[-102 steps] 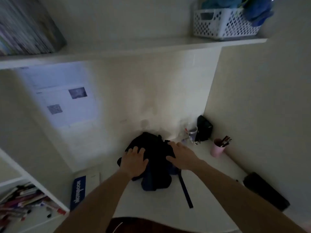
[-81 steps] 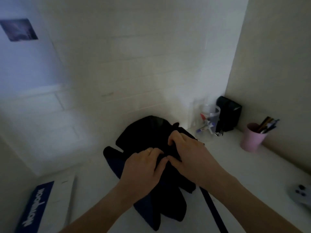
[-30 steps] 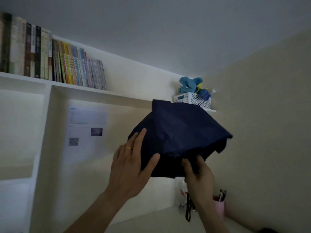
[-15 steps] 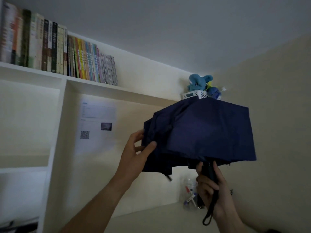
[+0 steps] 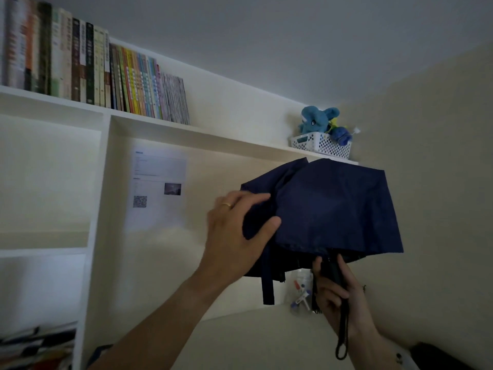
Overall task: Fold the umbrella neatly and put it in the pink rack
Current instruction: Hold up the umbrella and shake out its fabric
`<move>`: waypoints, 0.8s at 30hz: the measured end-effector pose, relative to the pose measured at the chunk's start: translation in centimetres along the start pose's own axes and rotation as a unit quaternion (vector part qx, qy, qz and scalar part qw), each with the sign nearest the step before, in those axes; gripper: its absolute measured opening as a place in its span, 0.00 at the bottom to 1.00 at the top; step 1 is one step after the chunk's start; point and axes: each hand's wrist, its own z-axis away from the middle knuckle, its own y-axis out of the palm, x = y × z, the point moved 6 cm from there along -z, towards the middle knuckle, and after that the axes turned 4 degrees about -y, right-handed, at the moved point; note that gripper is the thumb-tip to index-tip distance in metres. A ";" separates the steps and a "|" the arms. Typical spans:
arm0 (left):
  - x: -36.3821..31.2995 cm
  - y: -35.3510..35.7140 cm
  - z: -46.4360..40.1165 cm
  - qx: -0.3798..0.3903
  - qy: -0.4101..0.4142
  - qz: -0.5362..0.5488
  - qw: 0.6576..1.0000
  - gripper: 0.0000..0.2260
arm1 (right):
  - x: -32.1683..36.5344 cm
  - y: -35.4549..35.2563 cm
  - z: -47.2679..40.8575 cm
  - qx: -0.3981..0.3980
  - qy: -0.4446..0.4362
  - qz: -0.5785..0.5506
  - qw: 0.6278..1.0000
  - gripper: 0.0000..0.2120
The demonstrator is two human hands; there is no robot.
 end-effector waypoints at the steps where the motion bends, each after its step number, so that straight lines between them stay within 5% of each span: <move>1: 0.0 0.6 0.0 0.044 -0.034 0.048 0.997 0.20 | -0.1 -0.3 0.1 -0.013 -0.001 0.005 1.000 0.20; 5: 1.5 1.6 0.1 0.128 -0.152 0.117 0.973 0.18 | -0.9 -1.0 0.5 -0.001 0.018 0.007 1.000 0.20; 8: 3.0 2.4 0.9 0.181 -0.267 0.222 0.920 0.17 | -1.6 -1.1 0.4 0.049 0.033 0.002 0.998 0.22; 13: 5.6 2.0 1.6 0.162 -0.352 0.313 0.867 0.09 | -3.1 -2.5 0.7 0.003 0.017 0.013 1.000 0.19; 18: 12.5 0.8 2.1 0.137 -0.345 0.104 0.923 0.12 | -7.6 -5.7 1.1 -0.166 -0.037 0.081 0.982 0.36; 24: 20.9 2.7 1.8 0.186 -0.310 -0.078 0.929 0.08 | -15.6 -13.8 1.6 -0.382 -0.062 0.128 0.913 0.21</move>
